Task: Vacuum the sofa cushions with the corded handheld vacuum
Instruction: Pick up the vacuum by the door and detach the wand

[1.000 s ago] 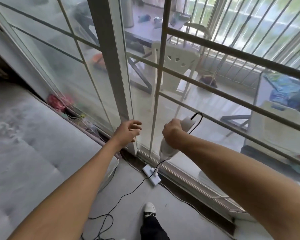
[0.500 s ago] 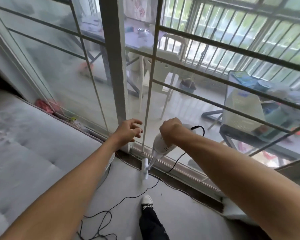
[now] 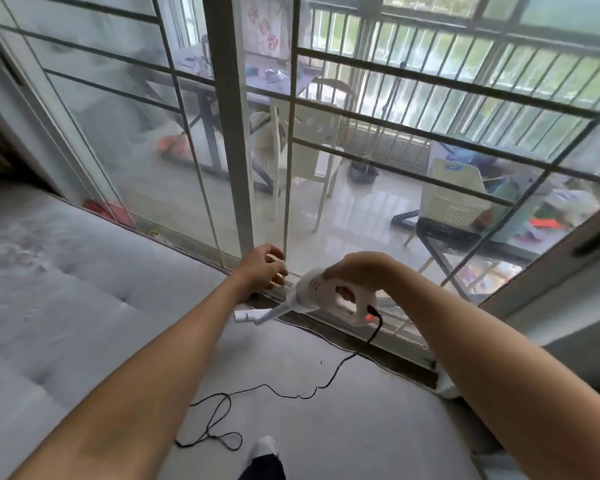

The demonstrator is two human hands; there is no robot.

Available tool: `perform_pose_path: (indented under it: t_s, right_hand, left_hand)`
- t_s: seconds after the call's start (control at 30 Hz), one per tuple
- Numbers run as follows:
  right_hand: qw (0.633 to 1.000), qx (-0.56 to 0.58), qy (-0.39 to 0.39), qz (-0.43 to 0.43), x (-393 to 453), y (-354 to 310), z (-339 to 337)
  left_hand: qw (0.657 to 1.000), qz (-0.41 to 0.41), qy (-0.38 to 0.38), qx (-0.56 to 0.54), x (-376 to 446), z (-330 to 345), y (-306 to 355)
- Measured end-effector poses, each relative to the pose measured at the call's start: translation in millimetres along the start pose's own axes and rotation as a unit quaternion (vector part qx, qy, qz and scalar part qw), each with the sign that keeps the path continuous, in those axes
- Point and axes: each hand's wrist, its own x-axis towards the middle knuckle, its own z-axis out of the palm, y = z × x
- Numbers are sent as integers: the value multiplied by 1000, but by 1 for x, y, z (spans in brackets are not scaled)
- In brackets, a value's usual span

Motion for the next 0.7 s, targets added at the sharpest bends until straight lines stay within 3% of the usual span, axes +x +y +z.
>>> perform_pose_path:
  t_s: [0.1, 0.23, 0.33, 0.4, 0.5, 0.7]
  right_hand:
    - [975, 217, -38, 31, -37, 31, 29]
    - [936, 352, -3, 9, -108, 69, 92]
    - [951, 303, 54, 6, -162, 86, 146]
    - [961, 268, 63, 11, -182, 85, 174]
    - [962, 256, 98, 5, -221, 89, 205]
    - [949, 275, 134, -77, -271, 97, 241]
  left_hand:
    - [999, -26, 4, -26, -47, 35, -9]
    - [986, -141, -19, -91, -118, 79, -26]
    - [941, -271, -62, -193, -167, 92, -49]
    - [918, -306, -78, -238, -184, 97, -65]
    - [907, -304, -67, -284, -226, 113, -75]
    - [918, -240, -72, -308, -273, 111, -73]
